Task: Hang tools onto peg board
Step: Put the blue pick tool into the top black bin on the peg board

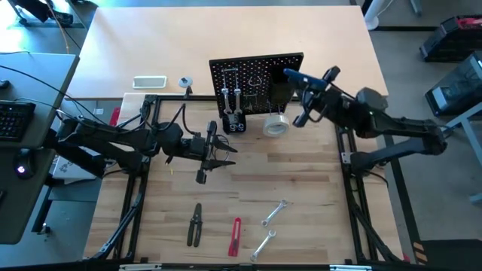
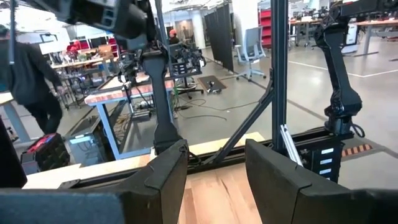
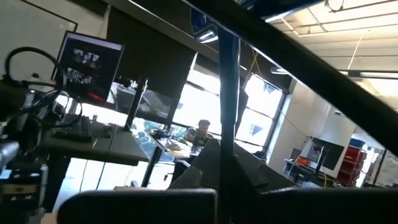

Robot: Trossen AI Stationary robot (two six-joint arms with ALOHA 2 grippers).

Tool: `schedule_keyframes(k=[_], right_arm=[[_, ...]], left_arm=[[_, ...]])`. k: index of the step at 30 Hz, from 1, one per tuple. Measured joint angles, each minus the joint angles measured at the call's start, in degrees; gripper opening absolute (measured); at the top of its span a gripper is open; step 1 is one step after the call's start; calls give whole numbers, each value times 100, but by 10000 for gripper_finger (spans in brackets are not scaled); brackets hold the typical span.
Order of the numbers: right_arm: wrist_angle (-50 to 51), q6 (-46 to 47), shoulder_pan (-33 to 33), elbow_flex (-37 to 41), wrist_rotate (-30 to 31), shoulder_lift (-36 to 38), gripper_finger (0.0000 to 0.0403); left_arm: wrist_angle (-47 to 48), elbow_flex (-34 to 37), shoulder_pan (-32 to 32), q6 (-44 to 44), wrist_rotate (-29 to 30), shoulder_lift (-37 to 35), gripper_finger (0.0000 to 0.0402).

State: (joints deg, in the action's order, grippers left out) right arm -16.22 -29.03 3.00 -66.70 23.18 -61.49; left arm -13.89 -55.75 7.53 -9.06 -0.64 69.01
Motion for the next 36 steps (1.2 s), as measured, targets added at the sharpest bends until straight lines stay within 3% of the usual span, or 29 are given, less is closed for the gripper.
schedule_keyframes(k=[8, 15, 36], right_arm=[[-77, 468, 928, -7, -703, -308, 0], [43, 803, 1429, -7, -877, -639, 0], [721, 1366, 1806, -4, -961, -685, 0]], left_arm=[[78, 4, 0, 4, 0, 13, 152], [261, 4, 0, 32, -7, 52, 152], [520, 4, 14, 109, -9, 52, 152]])
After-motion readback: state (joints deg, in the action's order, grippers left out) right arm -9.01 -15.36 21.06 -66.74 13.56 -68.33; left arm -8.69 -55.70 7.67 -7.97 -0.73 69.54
